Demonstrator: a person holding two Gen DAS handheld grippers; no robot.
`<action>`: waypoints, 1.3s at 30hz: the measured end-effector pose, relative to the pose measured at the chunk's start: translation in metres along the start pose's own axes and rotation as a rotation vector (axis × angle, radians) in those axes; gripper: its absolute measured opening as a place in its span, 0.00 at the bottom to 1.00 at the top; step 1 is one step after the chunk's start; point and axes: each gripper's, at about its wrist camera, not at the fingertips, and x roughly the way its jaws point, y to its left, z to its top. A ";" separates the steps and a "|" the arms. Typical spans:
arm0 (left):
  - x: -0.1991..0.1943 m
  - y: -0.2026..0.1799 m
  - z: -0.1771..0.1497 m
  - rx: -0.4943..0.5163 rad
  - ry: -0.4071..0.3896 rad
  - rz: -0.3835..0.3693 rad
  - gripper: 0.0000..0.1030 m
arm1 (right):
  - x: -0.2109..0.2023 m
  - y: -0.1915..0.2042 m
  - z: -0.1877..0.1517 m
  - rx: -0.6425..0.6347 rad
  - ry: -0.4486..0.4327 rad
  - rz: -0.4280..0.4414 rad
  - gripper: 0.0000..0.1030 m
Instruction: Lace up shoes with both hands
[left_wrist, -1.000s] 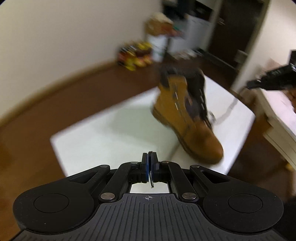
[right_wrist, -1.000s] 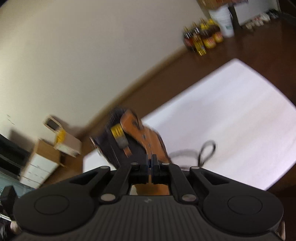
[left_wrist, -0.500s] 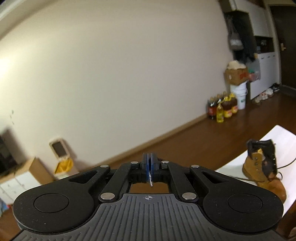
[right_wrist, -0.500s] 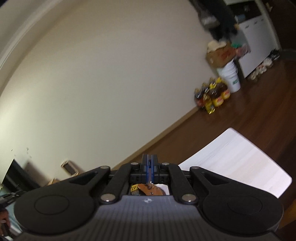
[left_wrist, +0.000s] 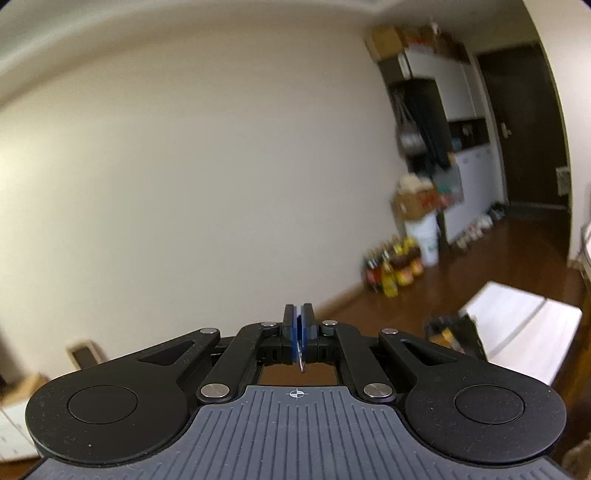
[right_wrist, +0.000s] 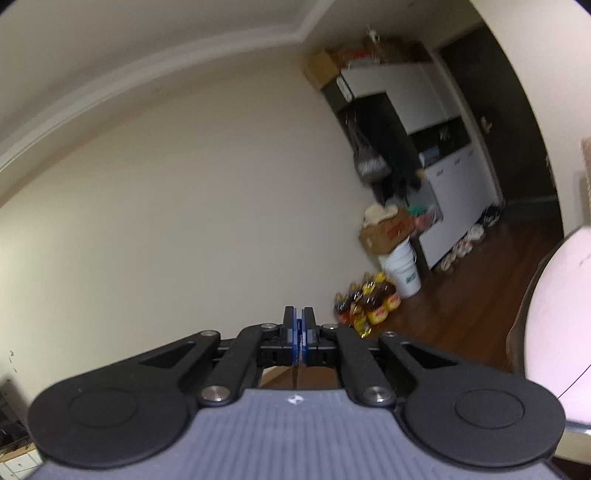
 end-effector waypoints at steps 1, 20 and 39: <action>-0.011 0.002 0.008 -0.001 -0.024 0.016 0.02 | -0.004 0.001 0.001 -0.003 -0.005 0.000 0.03; -0.109 -0.134 0.050 0.168 -0.078 -0.329 0.02 | -0.046 0.070 0.005 -0.175 0.296 0.257 0.03; -0.121 -0.234 0.000 0.219 0.054 -0.752 0.02 | -0.089 0.086 -0.047 -0.358 0.533 0.258 0.03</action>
